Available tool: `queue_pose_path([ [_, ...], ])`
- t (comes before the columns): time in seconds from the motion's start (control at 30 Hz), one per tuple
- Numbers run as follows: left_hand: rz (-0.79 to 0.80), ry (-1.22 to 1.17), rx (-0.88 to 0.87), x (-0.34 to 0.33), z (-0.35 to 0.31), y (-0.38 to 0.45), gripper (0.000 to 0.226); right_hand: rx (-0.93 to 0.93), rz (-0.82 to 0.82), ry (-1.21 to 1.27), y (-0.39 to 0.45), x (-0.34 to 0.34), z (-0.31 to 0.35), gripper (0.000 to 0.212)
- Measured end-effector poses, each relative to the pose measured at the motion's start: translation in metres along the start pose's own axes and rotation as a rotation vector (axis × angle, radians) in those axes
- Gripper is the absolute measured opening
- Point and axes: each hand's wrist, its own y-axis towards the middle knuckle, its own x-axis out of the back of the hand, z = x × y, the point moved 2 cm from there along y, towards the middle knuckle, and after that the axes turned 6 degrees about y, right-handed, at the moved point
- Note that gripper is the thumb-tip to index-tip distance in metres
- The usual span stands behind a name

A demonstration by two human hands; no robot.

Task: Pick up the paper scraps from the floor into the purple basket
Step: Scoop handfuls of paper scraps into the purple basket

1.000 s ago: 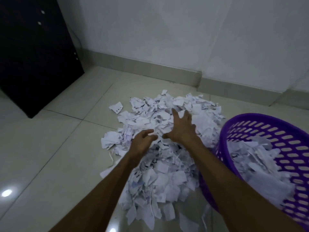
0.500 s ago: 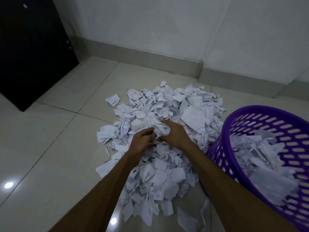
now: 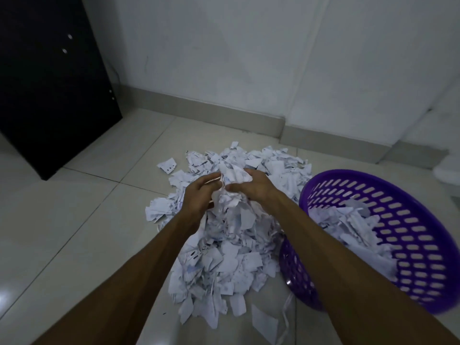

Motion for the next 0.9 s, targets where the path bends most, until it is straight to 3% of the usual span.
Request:
queue_pose_path([
  [0.17,-0.008,-0.041,-0.089,-0.012,-0.039,-0.015,0.021,0.028,-0.034,0.063,-0.019,0.023,0.037,0.05],
  [0.5,0.071,-0.203,-0.169,-0.076,-0.112,-0.043,0.025,0.11,-0.074,0.217,-0.075,0.104,0.103,0.049],
  [0.7,0.201,-0.15,-0.159,-0.127,-0.114,-0.07,0.023,0.093,-0.086,0.166,-0.11,0.162,0.086,0.049],
  [0.83,0.354,-0.012,-0.114,-0.15,-0.099,-0.079,0.025,-0.018,-0.144,0.112,-0.115,0.182,0.053,0.086],
  [0.9,0.463,0.09,-0.066,-0.157,-0.091,-0.085,0.026,-0.059,-0.148,0.021,-0.117,0.191,0.036,0.073],
])
